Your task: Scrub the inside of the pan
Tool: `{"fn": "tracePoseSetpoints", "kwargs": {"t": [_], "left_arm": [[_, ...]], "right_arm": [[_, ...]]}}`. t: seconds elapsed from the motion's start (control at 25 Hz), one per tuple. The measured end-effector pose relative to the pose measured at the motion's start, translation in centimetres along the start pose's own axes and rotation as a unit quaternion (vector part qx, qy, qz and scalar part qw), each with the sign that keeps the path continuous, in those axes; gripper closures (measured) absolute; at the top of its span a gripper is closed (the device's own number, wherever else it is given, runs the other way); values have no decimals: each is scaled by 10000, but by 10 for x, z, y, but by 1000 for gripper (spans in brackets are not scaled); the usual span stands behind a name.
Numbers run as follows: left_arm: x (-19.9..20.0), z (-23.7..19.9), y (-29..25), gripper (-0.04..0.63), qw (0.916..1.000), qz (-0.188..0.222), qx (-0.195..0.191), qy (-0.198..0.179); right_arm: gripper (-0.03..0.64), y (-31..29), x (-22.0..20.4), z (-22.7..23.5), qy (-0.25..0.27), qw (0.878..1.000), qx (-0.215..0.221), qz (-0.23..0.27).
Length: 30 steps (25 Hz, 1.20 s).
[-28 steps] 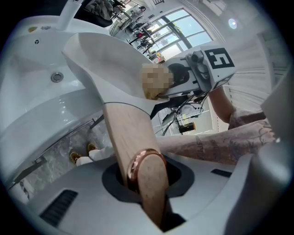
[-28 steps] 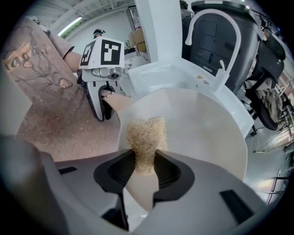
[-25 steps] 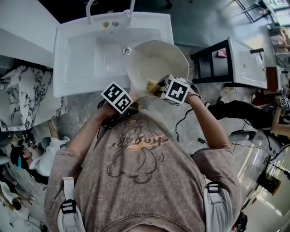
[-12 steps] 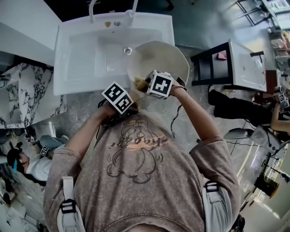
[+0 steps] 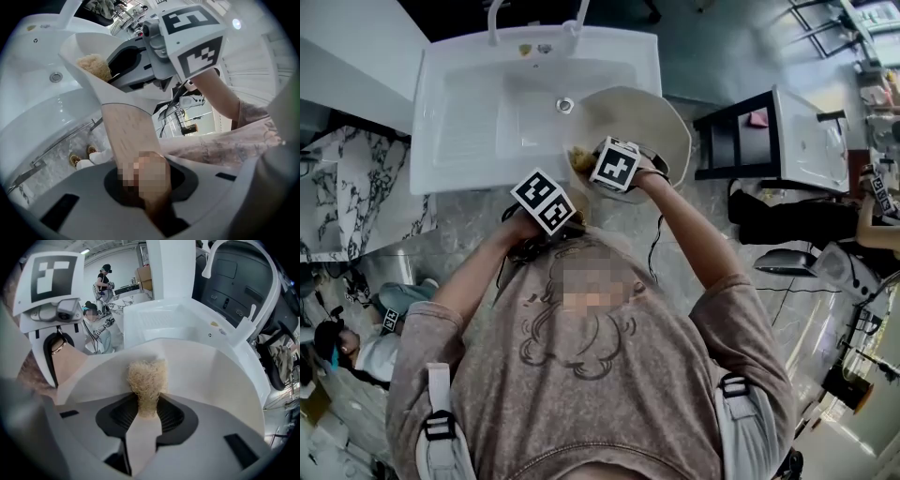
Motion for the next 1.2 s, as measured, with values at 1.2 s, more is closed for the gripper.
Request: {"fn": "tracePoseSetpoints", "kwargs": {"t": [1.2], "left_arm": [[1, 1, -2, 523, 10000, 50, -10, 1]], "right_arm": [[479, -22, 0, 73, -624, 9931, -967, 243]]}}
Point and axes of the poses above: the fingertips, and each gripper's own axes: y backward along the fingers, z to its right, x out of its top, the point moved 5 cm from there along y, backward along the fingers, and after that the axes turned 9 degrees about -x, right-handed, at the moved point
